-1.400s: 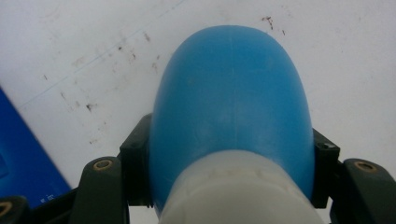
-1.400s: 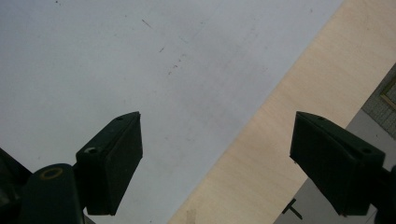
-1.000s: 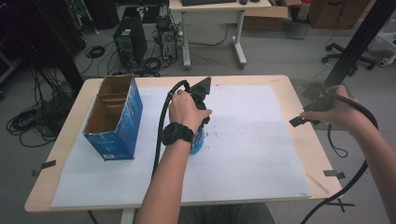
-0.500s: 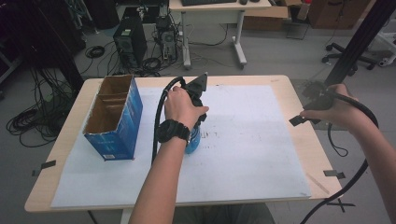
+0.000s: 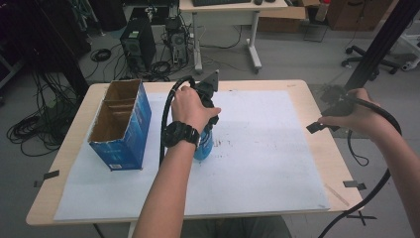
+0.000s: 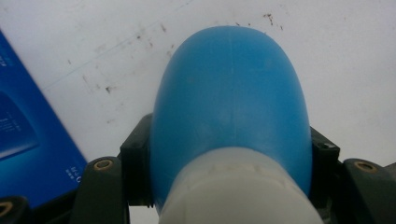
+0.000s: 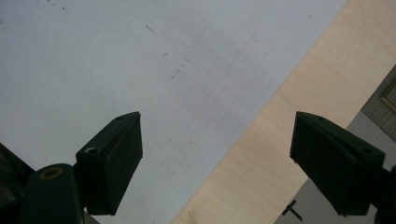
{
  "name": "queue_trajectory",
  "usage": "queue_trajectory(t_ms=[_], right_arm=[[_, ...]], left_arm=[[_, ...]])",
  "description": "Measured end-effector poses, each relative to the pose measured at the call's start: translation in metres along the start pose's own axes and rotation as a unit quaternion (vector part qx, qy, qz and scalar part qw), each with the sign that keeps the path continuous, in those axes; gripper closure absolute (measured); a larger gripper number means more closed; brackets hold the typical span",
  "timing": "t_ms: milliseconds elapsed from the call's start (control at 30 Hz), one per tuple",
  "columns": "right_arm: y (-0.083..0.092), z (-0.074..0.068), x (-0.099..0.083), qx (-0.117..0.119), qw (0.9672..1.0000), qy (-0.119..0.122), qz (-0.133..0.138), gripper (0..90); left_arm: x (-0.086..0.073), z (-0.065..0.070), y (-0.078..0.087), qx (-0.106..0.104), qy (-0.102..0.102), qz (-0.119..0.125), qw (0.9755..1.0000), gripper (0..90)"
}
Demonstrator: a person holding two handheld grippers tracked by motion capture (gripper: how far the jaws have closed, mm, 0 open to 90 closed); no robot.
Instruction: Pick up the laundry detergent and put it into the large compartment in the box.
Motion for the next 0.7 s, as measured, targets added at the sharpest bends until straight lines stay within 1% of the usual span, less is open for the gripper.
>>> queue_trajectory(t_ms=[400, 600, 700], right_arm=[[0.002, -0.004, 0.003, 0.001, 1.0000, 0.003, 0.001, 17.4], [0.002, -0.008, 0.004, 0.000, 1.0000, 0.008, -0.006, 17.5], [0.002, -0.009, 0.005, 0.000, 0.9999, 0.014, -0.010, 17.5]], left_arm=[[-0.001, -0.002, 0.029, -0.001, 0.001, 0.008, 1.0000, 37.5], [-0.001, -0.003, 0.041, 0.003, -0.003, 0.007, 1.0000, 37.5], [-0.001, -0.003, 0.046, 0.001, -0.004, 0.007, 1.0000, 37.5]])
Point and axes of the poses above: each handheld gripper's, and its own axes: y roughly backward along the jaws, x roughly out of its top, z roughly to its right, the point moved 2 cm from there along -y, roughly forward along the jaws, and after that the axes turned 2 degrees about -x, right-handed, at the moved point
